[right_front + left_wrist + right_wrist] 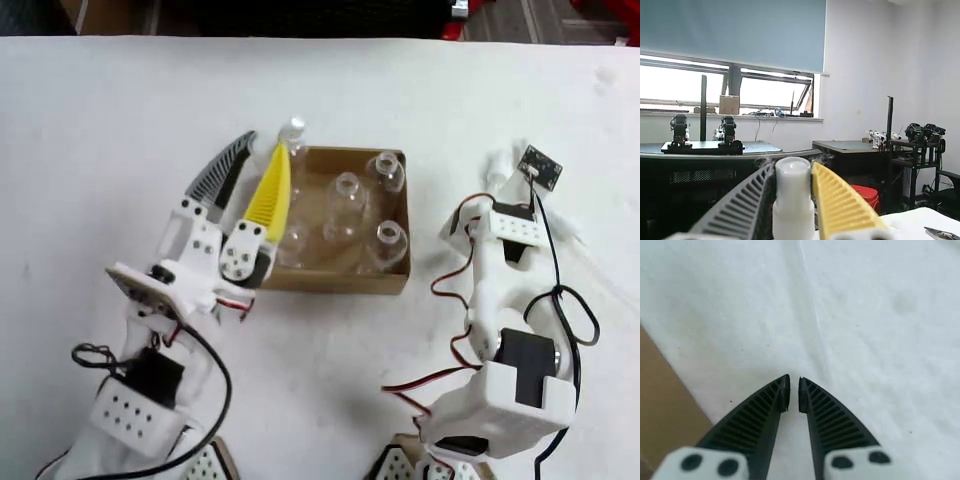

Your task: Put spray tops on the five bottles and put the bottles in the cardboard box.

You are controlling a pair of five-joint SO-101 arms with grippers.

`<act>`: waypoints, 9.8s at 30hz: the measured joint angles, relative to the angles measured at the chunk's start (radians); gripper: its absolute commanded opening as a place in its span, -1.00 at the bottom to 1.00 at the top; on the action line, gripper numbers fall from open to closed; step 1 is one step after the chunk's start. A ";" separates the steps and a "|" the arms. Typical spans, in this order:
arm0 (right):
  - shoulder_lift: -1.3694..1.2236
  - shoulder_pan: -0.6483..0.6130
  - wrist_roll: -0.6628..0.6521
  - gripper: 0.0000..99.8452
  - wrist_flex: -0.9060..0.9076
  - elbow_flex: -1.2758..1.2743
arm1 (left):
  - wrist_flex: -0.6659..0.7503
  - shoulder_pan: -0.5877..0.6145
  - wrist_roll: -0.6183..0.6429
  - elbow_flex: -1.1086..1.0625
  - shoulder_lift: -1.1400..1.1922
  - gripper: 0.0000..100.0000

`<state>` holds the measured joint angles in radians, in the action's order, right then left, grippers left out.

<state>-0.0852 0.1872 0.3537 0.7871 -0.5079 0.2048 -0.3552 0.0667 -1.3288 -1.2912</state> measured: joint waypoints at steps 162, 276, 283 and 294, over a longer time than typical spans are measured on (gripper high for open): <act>-0.006 0.061 -0.308 -0.96 0.255 0.292 | -0.784 0.358 -0.486 -0.371 -0.324 -0.95; -1.080 0.180 -0.686 -0.52 0.918 1.946 | -0.781 0.287 -0.577 -0.371 -0.318 -0.95; -0.965 0.178 -0.686 -0.53 0.878 1.936 | -0.781 0.287 -0.577 -0.371 -0.318 -0.95; -1.083 0.164 -0.684 -0.53 0.758 1.935 | -0.781 0.287 -0.577 -0.371 -0.318 -0.95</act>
<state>-1.1684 0.3514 -0.3307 1.5451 1.4270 -0.5762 -0.0683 -0.5102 -1.7001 -1.6088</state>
